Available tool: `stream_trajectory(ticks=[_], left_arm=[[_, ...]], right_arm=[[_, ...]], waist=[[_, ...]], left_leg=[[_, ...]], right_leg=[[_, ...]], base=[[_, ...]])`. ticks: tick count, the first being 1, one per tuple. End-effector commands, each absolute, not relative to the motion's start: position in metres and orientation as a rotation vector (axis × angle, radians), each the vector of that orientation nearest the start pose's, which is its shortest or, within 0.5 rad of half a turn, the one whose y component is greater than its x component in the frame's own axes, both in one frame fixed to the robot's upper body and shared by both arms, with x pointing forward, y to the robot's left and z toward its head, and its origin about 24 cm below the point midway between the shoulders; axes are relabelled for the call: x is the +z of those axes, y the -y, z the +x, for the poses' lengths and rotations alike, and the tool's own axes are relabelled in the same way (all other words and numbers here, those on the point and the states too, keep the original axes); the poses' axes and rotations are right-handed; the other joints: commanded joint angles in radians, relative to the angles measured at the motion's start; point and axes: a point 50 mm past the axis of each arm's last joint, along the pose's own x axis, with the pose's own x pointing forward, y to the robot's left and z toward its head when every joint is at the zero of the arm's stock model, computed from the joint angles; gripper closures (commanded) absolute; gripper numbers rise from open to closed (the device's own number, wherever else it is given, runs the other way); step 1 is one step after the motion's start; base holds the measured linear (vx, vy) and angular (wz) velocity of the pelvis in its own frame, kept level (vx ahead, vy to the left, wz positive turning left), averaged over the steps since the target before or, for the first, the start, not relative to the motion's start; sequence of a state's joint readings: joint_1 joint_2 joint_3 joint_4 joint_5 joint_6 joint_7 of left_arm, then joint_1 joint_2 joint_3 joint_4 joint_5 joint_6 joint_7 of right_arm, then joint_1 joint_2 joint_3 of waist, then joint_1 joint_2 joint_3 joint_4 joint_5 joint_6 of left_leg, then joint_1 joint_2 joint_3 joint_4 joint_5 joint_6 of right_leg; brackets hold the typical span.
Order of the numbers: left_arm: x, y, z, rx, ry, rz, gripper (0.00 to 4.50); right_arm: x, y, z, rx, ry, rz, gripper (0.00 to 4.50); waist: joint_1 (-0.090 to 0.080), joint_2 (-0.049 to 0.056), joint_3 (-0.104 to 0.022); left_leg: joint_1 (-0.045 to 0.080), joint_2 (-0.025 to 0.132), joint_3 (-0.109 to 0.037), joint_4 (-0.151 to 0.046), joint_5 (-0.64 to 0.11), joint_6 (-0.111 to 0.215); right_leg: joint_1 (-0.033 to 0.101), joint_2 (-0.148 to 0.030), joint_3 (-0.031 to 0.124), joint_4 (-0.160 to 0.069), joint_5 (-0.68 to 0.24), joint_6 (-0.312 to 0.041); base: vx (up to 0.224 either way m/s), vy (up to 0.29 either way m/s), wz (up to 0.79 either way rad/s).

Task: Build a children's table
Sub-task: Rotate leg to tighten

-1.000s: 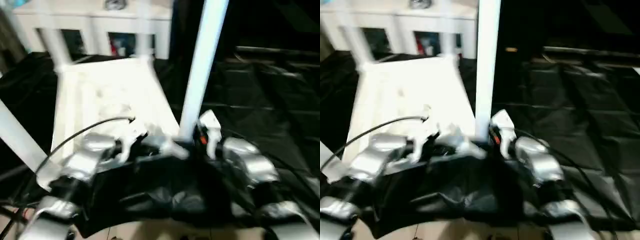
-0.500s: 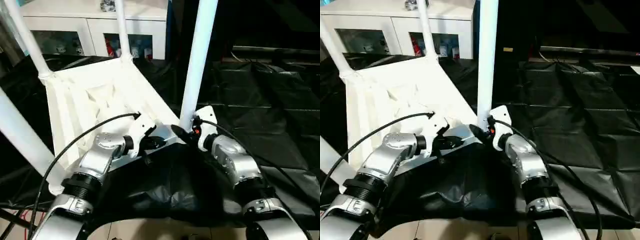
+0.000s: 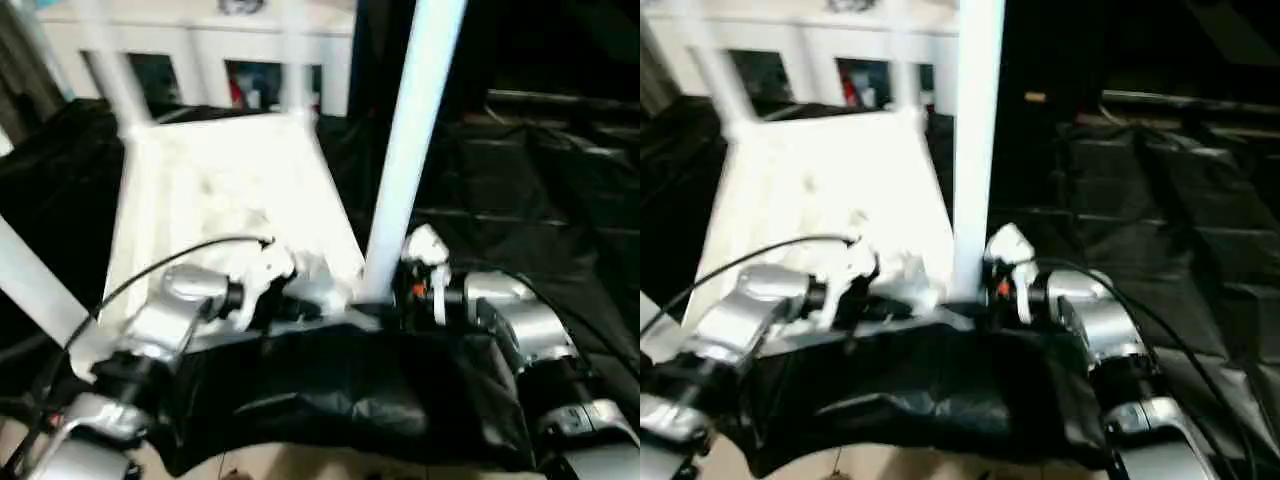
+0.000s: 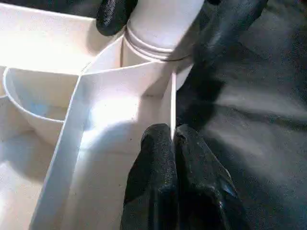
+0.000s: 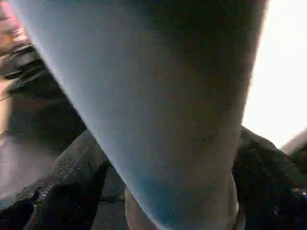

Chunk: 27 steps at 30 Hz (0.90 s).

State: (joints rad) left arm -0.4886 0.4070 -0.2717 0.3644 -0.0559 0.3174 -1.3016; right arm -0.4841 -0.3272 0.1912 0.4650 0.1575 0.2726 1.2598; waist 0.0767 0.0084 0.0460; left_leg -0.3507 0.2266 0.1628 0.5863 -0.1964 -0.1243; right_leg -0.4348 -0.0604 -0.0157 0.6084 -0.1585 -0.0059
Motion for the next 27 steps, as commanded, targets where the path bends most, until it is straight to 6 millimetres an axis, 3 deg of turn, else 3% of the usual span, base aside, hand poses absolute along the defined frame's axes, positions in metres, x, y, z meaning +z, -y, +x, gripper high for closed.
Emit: stream_trajectory(ticks=[1, 7, 8, 15, 19, 21, 23, 25, 27], left_arm=[[0.064, -0.124, 0.29, -1.498, -0.476, 0.247, 4.5], [0.064, -0.137, 0.289, -1.512, -0.514, 0.27, 4.5], [0.065, -0.137, 0.289, -1.512, -0.515, 0.272, 4.5], [0.065, -0.133, 0.292, -1.47, -0.49, 0.276, 4.5], [0.065, -0.128, 0.298, -1.41, -0.454, 0.272, 4.5], [0.067, -0.122, 0.308, -1.318, -0.413, 0.259, 4.5], [0.068, -0.12, 0.311, -1.288, -0.399, 0.259, 4.5], [0.07, -0.111, 0.322, -1.183, -0.359, 0.252, 4.5], [0.07, -0.106, 0.326, -1.139, -0.344, 0.249, 4.5]], right_arm=[[0.042, 0.117, 0.286, 1.492, -0.474, -0.036, 0.8], [0.04, 0.12, 0.278, 1.571, -0.551, -0.053, 0.8], [0.04, 0.12, 0.278, 1.573, -0.551, -0.053, 1.04], [0.039, 0.112, 0.279, 1.55, -0.52, -0.048, 1.48], [0.035, 0.108, 0.281, 1.493, -0.489, -0.062, 1.72], [0.03, 0.101, 0.29, 1.362, -0.447, -0.068, 1.8], [0.027, 0.098, 0.294, 1.295, -0.434, -0.066, 1.87], [0.022, 0.09, 0.307, 1.089, -0.407, 0.019, 1.94], [0.02, 0.086, 0.311, 1.018, -0.4, 0.054, 1.99]], waist=[[0.0, 0.005, -0.06], [0.006, 0.005, -0.059], [0.006, 0.004, -0.059], [0.007, 0.001, -0.061], [0.007, 0.001, -0.058], [0.002, -0.002, -0.055], [-0.001, -0.003, -0.052], [-0.01, -0.002, -0.052], [-0.025, -0.002, -0.052]], left_leg=[[-0.002, -0.008, 0.021, -0.066, -0.214, 0.059], [0.001, -0.009, 0.02, -0.068, -0.23, 0.033], [0.0, -0.01, 0.02, -0.067, -0.224, 0.033], [-0.004, -0.011, 0.019, -0.066, -0.195, 0.031], [-0.001, -0.013, 0.021, -0.066, -0.224, 0.026], [-0.002, -0.016, 0.02, -0.067, -0.24, 0.018], [0.0, -0.02, 0.016, -0.071, -0.259, 0.003], [-0.002, -0.022, 0.016, -0.07, -0.265, -0.001], [-0.005, -0.025, 0.011, -0.072, -0.271, -0.008]], right_leg=[[0.068, -0.036, 0.015, -0.065, -0.178, -0.247], [0.064, -0.037, 0.017, -0.071, -0.246, -0.22], [0.064, -0.037, 0.018, -0.071, -0.239, -0.219], [0.068, -0.037, 0.017, -0.066, -0.194, -0.229], [0.062, -0.038, 0.018, -0.074, -0.26, -0.21], [0.06, -0.039, 0.018, -0.081, -0.326, -0.19], [0.059, -0.039, 0.015, -0.091, -0.428, -0.146], [0.055, -0.04, 0.016, -0.094, -0.469, -0.126], [0.057, -0.039, 0.01, -0.1, -0.517, -0.1]], base=[[0.0, 0.0, 0.0], [0.0, 0.0, 0.0], [0.0, 0.0, 0.0], [0.0, 0.0, 0.0], [0.0, 0.0, 0.0], [0.0, 0.0, 0.0], [0.0, 0.0, 0.0], [0.0, 0.0, 0.0], [0.0, 0.0, 0.0]])
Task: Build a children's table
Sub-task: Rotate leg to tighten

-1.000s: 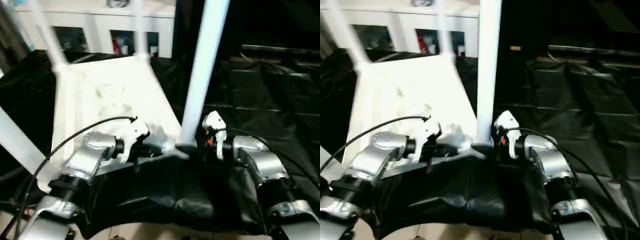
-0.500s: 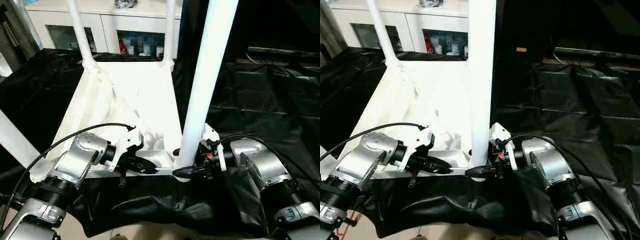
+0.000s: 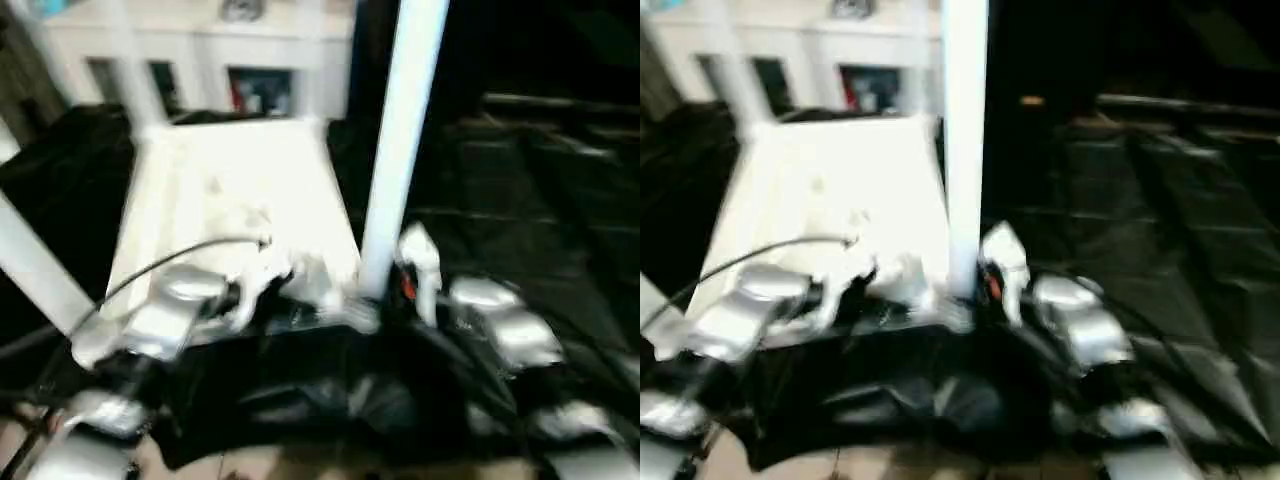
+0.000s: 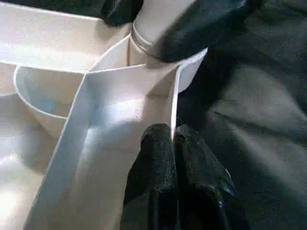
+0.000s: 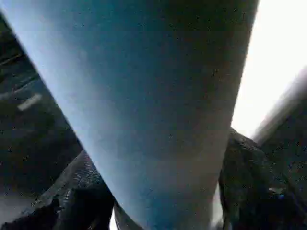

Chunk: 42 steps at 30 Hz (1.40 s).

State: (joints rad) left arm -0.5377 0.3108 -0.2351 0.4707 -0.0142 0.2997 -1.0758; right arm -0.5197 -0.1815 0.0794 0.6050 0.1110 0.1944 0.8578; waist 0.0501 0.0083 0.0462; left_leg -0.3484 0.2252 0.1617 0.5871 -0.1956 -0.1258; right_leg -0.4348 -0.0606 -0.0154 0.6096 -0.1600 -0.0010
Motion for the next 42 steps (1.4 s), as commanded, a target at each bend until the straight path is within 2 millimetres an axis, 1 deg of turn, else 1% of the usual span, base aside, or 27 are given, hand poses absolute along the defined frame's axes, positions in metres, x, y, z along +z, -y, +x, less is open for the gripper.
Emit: stream_trajectory(ticks=[1, 3, 4, 5, 6, 8, 9, 10, 13, 15, 17, 19, 20, 21, 22, 23, 25, 26, 27, 28, 29, 31, 34, 35, 40, 41, 42], left_arm=[[0.071, -0.103, 0.328, -1.118, -0.336, 0.244, 4.5], [0.072, -0.096, 0.332, -1.078, -0.318, 0.235, 4.5], [0.072, -0.09, 0.334, -1.051, -0.304, 0.223, 4.5], [0.072, -0.085, 0.335, -1.035, -0.295, 0.216, 4.5], [0.073, -0.08, 0.335, -1.037, -0.285, 0.21, 4.5], [0.073, -0.075, 0.334, -1.044, -0.275, 0.208, 4.5], [0.072, -0.074, 0.333, -1.053, -0.274, 0.216, 4.5], [0.071, -0.072, 0.331, -1.088, -0.271, 0.238, 4.5], [0.07, -0.072, 0.329, -1.106, -0.268, 0.255, 4.5], [0.069, -0.073, 0.328, -1.114, -0.267, 0.268, 4.5], [0.068, -0.075, 0.328, -1.119, -0.272, 0.269, 4.5], [0.066, -0.078, 0.327, -1.117, -0.277, 0.276, 4.5], [0.065, -0.081, 0.328, -1.113, -0.282, 0.285, 4.5], [0.065, -0.081, 0.328, -1.112, -0.283, 0.287, 4.5], [0.065, -0.082, 0.328, -1.111, -0.283, 0.288, 4.5], [0.065, -0.082, 0.328, -1.111, -0.283, 0.289, 4.5], [0.064, -0.083, 0.328, -1.112, -0.283, 0.289, 4.5], [0.064, -0.084, 0.327, -1.112, -0.283, 0.29, 4.5], [0.064, -0.084, 0.327, -1.113, -0.284, 0.29, 4.5], [0.064, -0.084, 0.327, -1.114, -0.285, 0.289, 4.5], [0.063, -0.084, 0.326, -1.118, -0.287, 0.289, 4.5], [0.062, -0.085, 0.325, -1.124, -0.287, 0.289, 4.5], [0.062, -0.085, 0.324, -1.135, -0.285, 0.29, 4.5], [0.062, -0.085, 0.324, -1.136, -0.285, 0.291, 4.5], [0.068, -0.083, 0.323, -1.147, -0.221, 0.271, 4.5], [0.072, -0.082, 0.322, -1.159, -0.229, 0.207, 4.22], [0.072, -0.082, 0.322, -1.159, -0.229, 0.207, 4.05]], right_arm=[[0.019, 0.083, 0.313, 0.977, -0.398, 0.073, 1.99], [0.017, 0.077, 0.315, 0.908, -0.39, 0.097, 2.0], [0.015, 0.071, 0.317, 0.849, -0.382, 0.106, 2.0], [0.015, 0.065, 0.317, 0.829, -0.38, 0.123, 2.0], [0.015, 0.057, 0.314, 0.863, -0.374, 0.136, 2.0], [0.015, 0.047, 0.31, 0.913, -0.366, 0.145, 2.0], [0.015, 0.044, 0.308, 0.932, -0.359, 0.129, 1.45], [0.016, 0.044, 0.308, 0.947, -0.339, 0.104, 1.31], [0.018, 0.048, 0.31, 0.942, -0.331, 0.107, 1.25], [0.019, 0.052, 0.312, 0.929, -0.322, 0.089, 0.85], [0.022, 0.065, 0.314, 0.91, -0.303, 0.039, 0.85], [0.025, 0.086, 0.316, 0.89, -0.285, -0.002, 0.85], [0.031, 0.113, 0.316, 0.877, -0.221, -0.092, 0.85], [0.032, 0.117, 0.315, 0.876, -0.208, -0.11, 0.85], [0.034, 0.127, 0.313, 0.879, -0.202, -0.115, 0.85], [0.037, 0.14, 0.31, 0.89, -0.206, -0.099, 0.85], [0.04, 0.152, 0.307, 0.903, -0.21, -0.085, 0.85], [0.044, 0.165, 0.303, 0.917, -0.215, -0.077, 0.85], [0.044, 0.167, 0.303, 0.917, -0.216, -0.078, 0.85], [0.046, 0.175, 0.3, 0.918, -0.219, -0.08, 0.85], [0.049, 0.188, 0.297, 0.909, -0.226, -0.079, 0.85], [0.051, 0.196, 0.295, 0.903, -0.229, -0.077, 0.85], [0.054, 0.205, 0.29, 0.899, -0.23, -0.069, 0.85], [0.054, 0.206, 0.288, 0.9, -0.232, -0.066, 0.85], [0.055, 0.202, 0.276, 0.97, -0.258, -0.029, 0.85], [0.055, 0.197, 0.276, 0.987, -0.256, -0.025, 0.82], [0.055, 0.197, 0.276, 0.987, -0.256, -0.025, 0.82]], waist=[[0.0, -0.002, -0.052], [-0.005, -0.002, -0.053], [-0.006, 0.001, -0.054], [-0.01, 0.002, -0.053], [-0.011, 0.005, -0.055], [-0.011, 0.005, -0.056], [-0.012, 0.007, -0.056], [-0.012, 0.009, -0.057], [-0.013, 0.008, -0.058], [-0.013, 0.009, -0.058], [-0.013, 0.009, -0.059], [-0.012, 0.007, -0.058], [-0.007, 0.007, -0.06], [-0.007, 0.007, -0.06], [0.0, 0.004, -0.061], [0.001, 0.006, -0.06], [0.005, 0.001, -0.06], [0.008, 0.005, -0.06], [0.011, 0.005, -0.061], [0.011, 0.01, -0.061], [0.01, 0.007, -0.06], [0.009, 0.012, -0.06], [0.011, 0.012, -0.059], [0.01, 0.009, -0.061], [0.011, 0.009, -0.061], [0.012, 0.009, -0.061], [0.012, 0.01, -0.062]], left_leg=[[-0.007, -0.025, 0.011, -0.072, -0.275, -0.003], [-0.006, -0.025, 0.012, -0.07, -0.285, 0.01], [-0.006, -0.024, 0.011, -0.071, -0.284, 0.012], [-0.007, -0.025, 0.012, -0.07, -0.285, 0.007], [-0.008, -0.026, 0.012, -0.071, -0.28, 0.006], [-0.008, -0.024, 0.012, -0.072, -0.288, 0.013], [-0.01, -0.022, 0.011, -0.073, -0.287, 0.015], [-0.01, -0.021, 0.011, -0.074, -0.288, 0.017], [-0.01, -0.021, 0.013, -0.072, -0.283, 0.021], [-0.009, -0.019, 0.014, -0.072, -0.274, 0.022], [-0.01, -0.019, 0.015, -0.071, -0.267, 0.024], [-0.011, -0.019, 0.015, -0.071, -0.265, 0.027], [-0.007, -0.017, 0.017, -0.068, -0.26, 0.035], [-0.007, -0.017, 0.017, -0.068, -0.26, 0.035], [-0.001, -0.018, 0.025, -0.062, -0.249, 0.052], [-0.014, -0.021, 0.02, -0.064, -0.228, 0.059], [-0.013, -0.021, 0.022, -0.061, -0.224, 0.069], [-0.014, -0.021, 0.021, -0.061, -0.216, 0.076], [-0.015, -0.019, 0.021, -0.06, -0.208, 0.08], [-0.015, -0.02, 0.02, -0.061, -0.208, 0.079], [-0.016, -0.02, 0.021, -0.06, -0.21, 0.078], [-0.016, -0.02, 0.019, -0.061, -0.222, 0.076], [-0.017, -0.022, 0.019, -0.061, -0.22, 0.076], [-0.017, -0.022, 0.019, -0.059, -0.214, 0.078], [-0.021, -0.02, 0.017, -0.06, -0.196, 0.084], [-0.02, -0.019, 0.018, -0.059, -0.197, 0.082], [-0.02, -0.02, 0.017, -0.059, -0.194, 0.08]], right_leg=[[0.056, -0.038, 0.009, -0.104, -0.525, -0.1], [0.051, -0.037, 0.009, -0.108, -0.527, -0.098], [0.052, -0.037, 0.009, -0.106, -0.518, -0.102], [0.048, -0.036, 0.009, -0.107, -0.51, -0.107], [0.052, -0.036, 0.009, -0.105, -0.49, -0.114], [0.054, -0.034, 0.009, -0.102, -0.453, -0.127], [0.056, -0.034, 0.01, -0.099, -0.422, -0.138], [0.056, -0.034, 0.011, -0.095, -0.394, -0.151], [0.059, -0.034, 0.013, -0.092, -0.35, -0.171], [0.061, -0.034, 0.014, -0.088, -0.317, -0.186], [0.063, -0.034, 0.015, -0.086, -0.298, -0.193], [0.065, -0.034, 0.015, -0.086, -0.291, -0.196], [0.064, -0.034, 0.016, -0.087, -0.28, -0.197], [0.064, -0.034, 0.016, -0.087, -0.28, -0.197], [0.059, -0.032, 0.019, -0.085, -0.233, -0.215], [0.073, -0.031, 0.017, -0.081, -0.224, -0.214], [0.073, -0.03, 0.016, -0.086, -0.248, -0.2], [0.073, -0.031, 0.017, -0.086, -0.252, -0.197], [0.071, -0.032, 0.017, -0.085, -0.254, -0.193], [0.072, -0.032, 0.016, -0.085, -0.256, -0.195], [0.071, -0.032, 0.015, -0.088, -0.266, -0.194], [0.07, -0.032, 0.013, -0.09, -0.284, -0.192], [0.07, -0.031, 0.012, -0.093, -0.313, -0.18], [0.07, -0.03, 0.012, -0.093, -0.31, -0.177], [0.072, -0.031, 0.011, -0.089, -0.279, -0.182], [0.07, -0.032, 0.011, -0.088, -0.275, -0.189], [0.071, -0.033, 0.011, -0.087, -0.275, -0.191]], base=[[0.0, 0.0, 0.0], [0.0, 0.0, 0.0], [0.0, 0.0, 0.0], [0.0, 0.0, 0.0], [0.0, 0.0, 0.0], [0.0, 0.0, 0.0], [0.0, 0.0, 0.0], [0.0, 0.0, 0.0], [0.0, 0.0, 0.0], [0.0, 0.0, 0.0], [0.0, 0.0, 0.0], [0.0, 0.0, 0.0], [0.0, 0.0, 0.0], [0.0, 0.0, 0.0], [0.0, 0.0, 0.0], [0.0, 0.0, 0.0], [0.0, 0.0, 0.0], [0.0, 0.0, 0.0], [0.0, 0.0, 0.0], [0.0, 0.0, 0.0], [0.0, 0.0, 0.0], [0.0, 0.0, 0.0], [0.0, 0.0, 0.0], [0.0, 0.0, 0.0], [0.0, 0.0, 0.0], [0.0, 0.0, 0.0], [0.0, 0.0, 0.0]])
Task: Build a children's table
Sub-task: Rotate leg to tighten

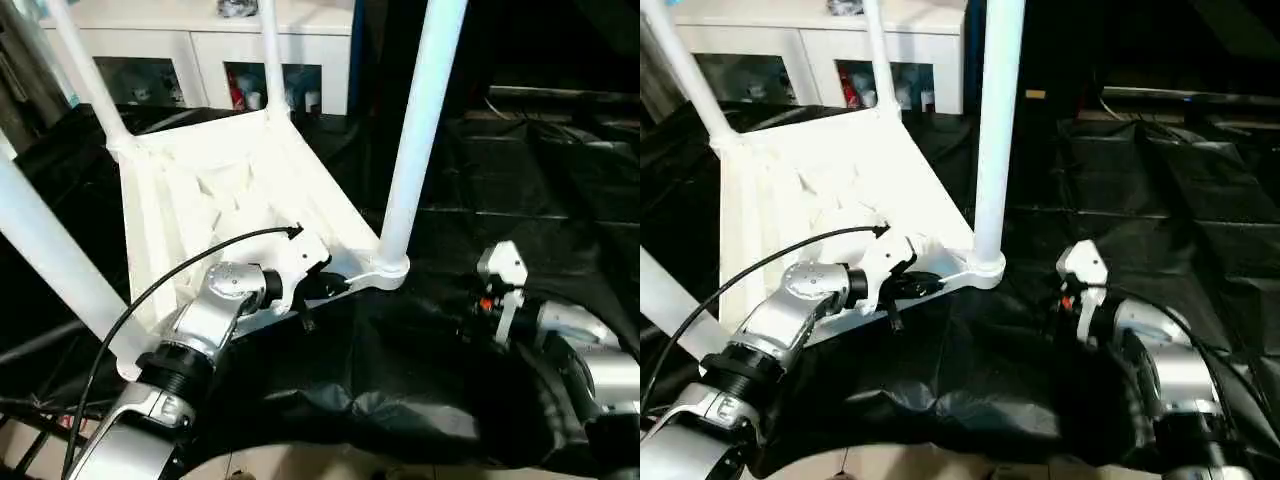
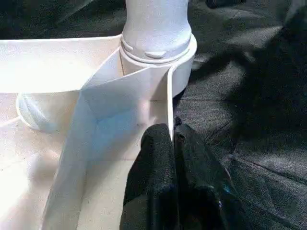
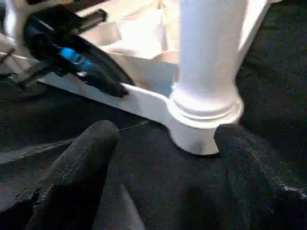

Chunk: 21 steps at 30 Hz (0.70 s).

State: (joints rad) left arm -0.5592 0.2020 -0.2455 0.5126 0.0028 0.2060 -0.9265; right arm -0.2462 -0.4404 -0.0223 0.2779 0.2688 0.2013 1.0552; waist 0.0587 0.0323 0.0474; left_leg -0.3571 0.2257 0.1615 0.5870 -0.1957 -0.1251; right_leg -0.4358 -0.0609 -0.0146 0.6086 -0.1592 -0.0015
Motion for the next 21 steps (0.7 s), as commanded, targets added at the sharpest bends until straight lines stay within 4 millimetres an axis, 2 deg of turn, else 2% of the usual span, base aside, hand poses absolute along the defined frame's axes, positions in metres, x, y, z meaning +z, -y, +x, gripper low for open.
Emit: stream_trajectory(ticks=[1, 3, 4, 5, 6, 7, 10, 11, 12, 13, 14, 15, 16, 17, 18, 19, 21], left_arm=[[0.075, -0.082, 0.321, -1.171, -0.23, 0.174, 3.94], [0.079, -0.082, 0.318, -1.175, -0.222, 0.131, 3.89], [0.079, -0.083, 0.318, -1.173, -0.22, 0.127, 3.75], [0.081, -0.087, 0.314, -1.161, -0.209, 0.097, 3.51], [0.082, -0.088, 0.311, -1.166, -0.211, 0.087, 3.51], [0.082, -0.089, 0.308, -1.171, -0.212, 0.081, 3.49], [0.083, -0.092, 0.304, -1.171, -0.215, 0.067, 3.29], [0.085, -0.1, 0.292, -1.167, -0.221, 0.031, 3.07], [0.085, -0.102, 0.287, -1.163, -0.225, 0.024, 3.07], [0.084, -0.103, 0.283, -1.157, -0.23, 0.021, 3.06], [0.081, -0.103, 0.276, -1.147, -0.239, 0.013, 2.83], [0.081, -0.103, 0.275, -1.145, -0.24, 0.012, 2.83], [0.079, -0.103, 0.271, -1.14, -0.246, 0.008, 2.65], [0.076, -0.103, 0.264, -1.128, -0.256, -0.001, 2.63], [0.074, -0.103, 0.26, -1.122, -0.262, -0.008, 2.57], [0.071, -0.102, 0.254, -1.1, -0.262, -0.012, 2.57], [0.068, -0.102, 0.245, -1.057, -0.257, -0.014, 2.23]], right_arm=[[0.054, 0.193, 0.277, 0.993, -0.254, -0.024, 0.82], [0.055, 0.186, 0.28, 1.01, -0.248, -0.017, 0.82], [0.055, 0.184, 0.28, 1.011, -0.246, -0.016, 0.82], [0.056, 0.176, 0.285, 1.015, -0.236, -0.013, 0.82], [0.057, 0.173, 0.287, 1.011, -0.23, -0.015, 0.82], [0.057, 0.172, 0.288, 1.006, -0.225, -0.017, 0.82], [0.057, 0.17, 0.291, 1.001, -0.224, -0.01, 0.82], [0.056, 0.162, 0.295, 1.003, -0.226, 0.001, 0.82], [0.055, 0.159, 0.295, 1.01, -0.226, 0.005, 0.82], [0.055, 0.157, 0.296, 1.013, -0.226, 0.003, 0.82], [0.054, 0.154, 0.298, 1.015, -0.228, 0.002, 0.82], [0.054, 0.153, 0.298, 1.015, -0.228, 0.002, 0.82], [0.054, 0.152, 0.299, 1.016, -0.229, 0.004, 0.82], [0.053, 0.149, 0.302, 1.015, -0.23, 0.005, 0.82], [0.053, 0.148, 0.303, 1.014, -0.232, 0.007, 0.82], [0.053, 0.145, 0.306, 1.013, -0.234, 0.009, 0.82], [0.052, 0.142, 0.311, 0.989, -0.232, 0.0, 0.82]], waist=[[0.004, -0.014, -0.064], [0.005, -0.01, -0.065], [0.005, -0.01, -0.065], [0.001, -0.018, -0.064], [0.001, -0.014, -0.064], [-0.001, -0.022, -0.063], [-0.002, -0.014, -0.062], [-0.005, -0.022, -0.063], [-0.009, -0.023, -0.06], [-0.009, -0.019, -0.061], [-0.012, -0.022, -0.056], [-0.013, -0.022, -0.056], [-0.013, -0.031, -0.054], [-0.01, -0.024, -0.054], [-0.012, -0.033, -0.053], [-0.01, -0.038, -0.051], [-0.009, -0.033, -0.05]], left_leg=[[-0.011, -0.021, 0.018, -0.058, -0.19, 0.08], [-0.011, -0.017, 0.018, -0.058, -0.18, 0.073], [-0.013, -0.017, 0.018, -0.058, -0.18, 0.075], [-0.016, -0.017, 0.018, -0.059, -0.18, 0.076], [-0.017, -0.017, 0.016, -0.06, -0.177, 0.076], [-0.015, -0.017, 0.018, -0.058, -0.175, 0.078], [-0.012, -0.018, 0.02, -0.057, -0.175, 0.077], [-0.018, -0.014, 0.015, -0.061, -0.168, 0.07], [-0.02, -0.015, 0.017, -0.062, -0.171, 0.071], [-0.016, -0.013, 0.017, -0.061, -0.178, 0.068], [-0.014, -0.013, 0.019, -0.064, -0.201, 0.069], [-0.013, -0.013, 0.019, -0.064, -0.208, 0.066], [-0.012, -0.014, 0.021, -0.064, -0.218, 0.067], [-0.008, -0.012, 0.019, -0.065, -0.236, 0.059], [-0.01, -0.011, 0.02, -0.066, -0.237, 0.06], [-0.012, -0.012, 0.019, -0.068, -0.237, 0.059], [-0.012, -0.009, 0.017, -0.069, -0.244, 0.055]], right_leg=[[0.071, -0.032, 0.01, -0.086, -0.273, -0.192], [0.072, -0.036, 0.012, -0.081, -0.244, -0.216], [0.071, -0.034, 0.011, -0.081, -0.235, -0.221], [0.074, -0.033, 0.01, -0.077, -0.215, -0.227], [0.075, -0.034, 0.009, -0.075, -0.215, -0.226], [0.074, -0.034, 0.01, -0.077, -0.222, -0.22], [0.071, -0.033, 0.012, -0.078, -0.239, -0.21], [0.076, -0.04, 0.011, -0.07, -0.246, -0.211], [0.073, -0.037, 0.011, -0.075, -0.26, -0.206], [0.07, -0.037, 0.01, -0.074, -0.263, -0.208], [0.065, -0.033, 0.01, -0.08, -0.296, -0.2], [0.064, -0.034, 0.01, -0.08, -0.309, -0.196], [0.062, -0.032, 0.01, -0.086, -0.332, -0.187], [0.058, -0.035, 0.012, -0.086, -0.371, -0.176], [0.059, -0.034, 0.012, -0.088, -0.374, -0.172], [0.059, -0.034, 0.011, -0.089, -0.382, -0.164], [0.057, -0.036, 0.012, -0.086, -0.381, -0.164]], base=[[0.0, 0.0, 0.0], [0.0, 0.0, 0.0], [0.0, 0.0, 0.0], [0.0, 0.0, 0.0], [0.0, 0.0, 0.0], [0.0, 0.0, 0.0], [0.0, 0.0, 0.0], [0.0, 0.0, 0.0], [0.0, 0.0, 0.0], [0.0, 0.0, 0.0], [0.0, 0.0, 0.0], [0.0, 0.0, 0.0], [0.0, 0.0, 0.0], [0.0, 0.0, 0.0], [0.0, 0.0, 0.0], [0.0, 0.0, 0.0], [0.0, 0.0, 0.0]])
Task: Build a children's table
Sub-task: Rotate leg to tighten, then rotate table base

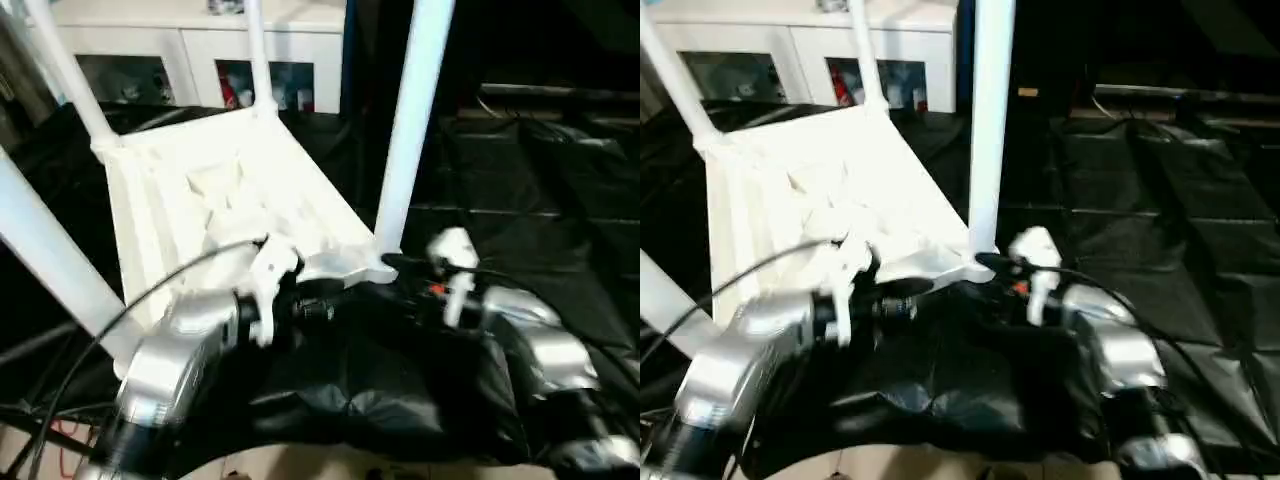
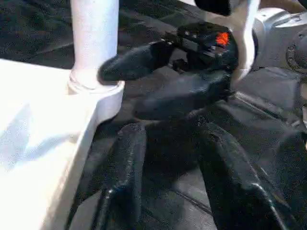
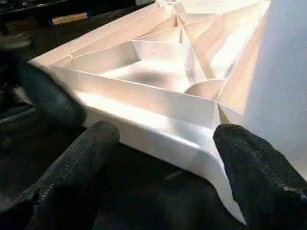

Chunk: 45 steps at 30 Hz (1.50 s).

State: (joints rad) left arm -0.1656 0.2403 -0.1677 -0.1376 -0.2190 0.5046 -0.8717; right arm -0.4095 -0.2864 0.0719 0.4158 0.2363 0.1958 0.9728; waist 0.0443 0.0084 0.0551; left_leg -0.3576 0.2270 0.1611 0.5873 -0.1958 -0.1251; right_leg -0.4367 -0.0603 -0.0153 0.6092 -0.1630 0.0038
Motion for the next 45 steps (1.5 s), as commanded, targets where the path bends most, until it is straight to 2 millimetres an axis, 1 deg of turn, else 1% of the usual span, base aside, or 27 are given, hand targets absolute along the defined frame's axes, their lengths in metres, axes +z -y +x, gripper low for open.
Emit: stream_trajectory(ticks=[1, 2, 3, 4, 6, 7, 8, 9, 10, 11, 13, 14, 15, 16, 20, 21, 23, 26, 27, 30, 35, 36, 38, 40, 41, 44, 45], left_arm=[[0.068, -0.102, 0.244, -1.055, -0.257, -0.014, 2.19], [0.064, -0.103, 0.236, -0.987, -0.244, -0.022, 2.15], [0.064, -0.103, 0.236, -0.987, -0.244, -0.022, 2.15], [0.063, -0.104, 0.233, -0.959, -0.244, -0.029, 1.89], [0.058, -0.111, 0.224, -0.914, -0.243, -0.022, 1.75], [0.058, -0.111, 0.224, -0.914, -0.243, -0.022, 1.74], [0.056, -0.114, 0.22, -0.897, -0.244, -0.02, 1.69], [0.055, -0.116, 0.217, -0.889, -0.244, -0.017, 1.54], [0.054, -0.118, 0.214, -0.886, -0.251, -0.024, 1.4], [0.053, -0.122, 0.208, -0.89, -0.26, -0.025, 1.31], [0.051, -0.128, 0.201, -0.903, -0.276, -0.026, 1.27], [0.05, -0.131, 0.198, -0.912, -0.285, -0.026, 1.27], [0.05, -0.131, 0.198, -0.912, -0.285, -0.026, 0.98], [0.05, -0.134, 0.194, -0.925, -0.308, -0.034, 0.87], [0.048, -0.148, 0.176, -0.987, -0.394, -0.029, 0.83], [0.047, -0.152, 0.17, -1.014, -0.424, -0.025, 0.52], [0.047, -0.164, 0.158, -1.056, -0.485, -0.016, 0.43], [0.048, -0.171, 0.157, -1.043, -0.48, -0.015, 0.21], [0.049, -0.176, 0.157, -1.032, -0.469, -0.015, 0.21], [0.056, -0.197, 0.156, -0.981, -0.411, -0.059, 0.04], [0.062, -0.226, 0.148, -0.954, -0.435, -0.061, 0.04], [0.064, -0.231, 0.147, -0.945, -0.442, -0.059, 0.04], [0.073, -0.256, 0.148, -0.894, -0.452, -0.035, 0.04], [0.08, -0.264, 0.15, -0.884, -0.454, -0.023, 0.04], [0.083, -0.267, 0.151, -0.883, -0.451, -0.017, 0.04], [0.096, -0.271, 0.163, -0.873, -0.403, 0.017, 0.04], [0.099, -0.27, 0.169, -0.87, -0.374, 0.026, 0.04]], right_arm=[[0.052, 0.142, 0.312, 0.987, -0.231, -0.001, 0.82], [0.05, 0.141, 0.322, 0.903, -0.228, -0.021, 0.82], [0.05, 0.141, 0.322, 0.903, -0.228, -0.021, 0.82], [0.05, 0.141, 0.326, 0.858, -0.229, -0.026, 0.82], [0.048, 0.145, 0.34, 0.706, -0.239, -0.019, 0.82], [0.048, 0.145, 0.34, 0.706, -0.239, -0.019, 0.82], [0.047, 0.147, 0.345, 0.639, -0.246, -0.013, 0.82], [0.047, 0.148, 0.348, 0.6, -0.249, -0.016, 0.82], [0.046, 0.149, 0.351, 0.57, -0.25, -0.023, 0.82], [0.045, 0.15, 0.354, 0.528, -0.259, -0.033, 0.82], [0.045, 0.151, 0.358, 0.475, -0.266, -0.043, 0.82], [0.045, 0.152, 0.36, 0.452, -0.264, -0.047, 0.82], [0.045, 0.152, 0.36, 0.452, -0.264, -0.047, 0.82], [0.046, 0.153, 0.363, 0.413, -0.267, -0.049, 0.82], [0.048, 0.158, 0.372, 0.294, -0.264, -0.032, 0.82], [0.048, 0.16, 0.374, 0.25, -0.265, -0.018, 0.82], [0.048, 0.165, 0.377, 0.171, -0.267, 0.014, 0.82], [0.048, 0.165, 0.378, 0.165, -0.264, 0.012, 0.82], [0.049, 0.164, 0.378, 0.169, -0.261, 0.01, 0.82], [0.05, 0.159, 0.378, 0.209, -0.239, -0.001, 0.82], [0.049, 0.161, 0.376, 0.245, -0.22, -0.005, 0.82], [0.048, 0.161, 0.375, 0.255, -0.217, -0.006, 0.82], [0.042, 0.166, 0.368, 0.284, -0.217, -0.036, 0.82], [0.038, 0.167, 0.365, 0.306, -0.218, -0.051, 0.82], [0.036, 0.168, 0.363, 0.314, -0.219, -0.056, 0.82], [0.028, 0.17, 0.356, 0.328, -0.228, -0.043, 0.82], [0.026, 0.17, 0.354, 0.329, -0.236, -0.033, 0.82]], waist=[[0.006, -0.014, -0.058], [0.003, -0.018, -0.056], [0.002, -0.017, -0.056], [0.002, -0.016, -0.057], [0.001, -0.031, -0.056], [0.0, -0.028, -0.054], [0.003, -0.023, -0.056], [0.004, -0.029, -0.056], [0.004, -0.028, -0.056], [0.009, -0.036, -0.058], [0.009, -0.033, -0.059], [0.008, -0.036, -0.059], [0.006, -0.036, -0.058], [0.008, -0.038, -0.059], [0.006, -0.038, -0.055], [0.007, -0.034, -0.057], [0.007, -0.033, -0.054], [0.006, -0.037, -0.053], [0.006, -0.036, -0.055], [0.005, -0.037, -0.057], [0.0, -0.038, -0.056], [-0.001, -0.035, -0.054], [-0.002, -0.034, -0.054], [0.0, -0.028, -0.054], [0.002, -0.031, -0.053], [0.008, -0.018, -0.054], [0.009, -0.019, -0.054]], left_leg=[[-0.01, -0.01, 0.019, -0.069, -0.246, 0.055], [-0.013, -0.01, 0.019, -0.07, -0.251, 0.05], [-0.012, -0.01, 0.018, -0.07, -0.255, 0.046], [-0.007, -0.012, 0.02, -0.068, -0.26, 0.044], [-0.01, -0.012, 0.019, -0.07, -0.257, 0.044], [-0.012, -0.013, 0.018, -0.071, -0.258, 0.041], [-0.005, -0.013, 0.02, -0.068, -0.26, 0.037], [-0.005, -0.013, 0.021, -0.068, -0.263, 0.037], [-0.005, -0.014, 0.021, -0.069, -0.263, 0.037], [-0.008, -0.012, 0.02, -0.068, -0.246, 0.036], [-0.009, -0.012, 0.02, -0.069, -0.237, 0.033], [-0.008, -0.013, 0.023, -0.068, -0.239, 0.035], [-0.01, -0.014, 0.022, -0.069, -0.241, 0.035], [-0.006, -0.013, 0.024, -0.067, -0.245, 0.033], [-0.005, -0.016, 0.025, -0.069, -0.275, 0.024], [0.001, -0.016, 0.023, -0.067, -0.283, 0.016], [0.002, -0.016, 0.025, -0.068, -0.3, 0.014], [0.002, -0.015, 0.025, -0.069, -0.314, 0.014], [-0.002, -0.017, 0.024, -0.069, -0.306, 0.013], [-0.002, -0.017, 0.025, -0.067, -0.297, 0.017], [-0.003, -0.018, 0.025, -0.067, -0.301, 0.03], [-0.002, -0.016, 0.024, -0.068, -0.31, 0.029], [0.0, -0.018, 0.024, -0.067, -0.317, 0.031], [0.004, -0.017, 0.024, -0.068, -0.318, 0.03], [0.006, -0.016, 0.025, -0.069, -0.324, 0.03], [0.01, -0.015, 0.021, -0.072, -0.341, 0.021], [0.012, -0.016, 0.023, -0.071, -0.346, 0.019]], right_leg=[[0.056, -0.035, 0.013, -0.089, -0.379, -0.167], [0.055, -0.036, 0.012, -0.09, -0.382, -0.167], [0.055, -0.037, 0.012, -0.087, -0.388, -0.168], [0.052, -0.034, 0.013, -0.091, -0.399, -0.16], [0.052, -0.037, 0.013, -0.092, -0.411, -0.159], [0.053, -0.036, 0.013, -0.089, -0.418, -0.154], [0.047, -0.034, 0.014, -0.091, -0.415, -0.146], [0.046, -0.033, 0.014, -0.088, -0.406, -0.144], [0.048, -0.031, 0.014, -0.088, -0.397, -0.142], [0.049, -0.033, 0.013, -0.08, -0.361, -0.144], [0.051, -0.032, 0.013, -0.077, -0.334, -0.147], [0.048, -0.03, 0.014, -0.074, -0.308, -0.158], [0.05, -0.029, 0.014, -0.073, -0.306, -0.157], [0.048, -0.03, 0.015, -0.073, -0.296, -0.161], [0.047, -0.026, 0.014, -0.072, -0.326, -0.153], [0.042, -0.028, 0.013, -0.069, -0.335, -0.152], [0.039, -0.024, 0.013, -0.071, -0.34, -0.146], [0.039, -0.023, 0.013, -0.07, -0.322, -0.151], [0.044, -0.024, 0.014, -0.067, -0.311, -0.155], [0.045, -0.023, 0.014, -0.065, -0.287, -0.161], [0.045, -0.021, 0.014, -0.063, -0.289, -0.166], [0.043, -0.022, 0.014, -0.064, -0.298, -0.167], [0.043, -0.02, 0.015, -0.065, -0.298, -0.169], [0.043, -0.019, 0.014, -0.064, -0.285, -0.172], [0.042, -0.019, 0.015, -0.064, -0.284, -0.174], [0.043, -0.02, 0.015, -0.061, -0.274, -0.186], [0.043, -0.019, 0.014, -0.064, -0.274, -0.185]], base=[[0.0, 0.0, 0.0], [0.0, 0.0, 0.0], [0.0, 0.0, 0.0], [0.0, 0.0, 0.0], [0.0, 0.0, 0.0], [0.0, 0.0, 0.0], [0.0, 0.0, 0.0], [0.0, 0.0, 0.0], [0.0, 0.0, 0.0], [0.0, 0.0, 0.0], [0.0, 0.0, 0.0], [0.0, 0.0, 0.0], [0.0, 0.0, 0.0], [0.0, 0.0, 0.0], [0.0, 0.0, 0.0], [0.0, 0.0, 0.0], [0.0, 0.0, 0.0], [0.0, 0.0, 0.0], [0.0, 0.0, 0.0], [0.0, 0.0, 0.0], [0.0, 0.0, 0.0], [0.0, 0.0, 0.0], [0.0, 0.0, 0.0], [0.0, 0.0, 0.0], [0.0, 0.0, 0.0], [0.0, 0.0, 0.0], [0.0, 0.0, 0.0]])
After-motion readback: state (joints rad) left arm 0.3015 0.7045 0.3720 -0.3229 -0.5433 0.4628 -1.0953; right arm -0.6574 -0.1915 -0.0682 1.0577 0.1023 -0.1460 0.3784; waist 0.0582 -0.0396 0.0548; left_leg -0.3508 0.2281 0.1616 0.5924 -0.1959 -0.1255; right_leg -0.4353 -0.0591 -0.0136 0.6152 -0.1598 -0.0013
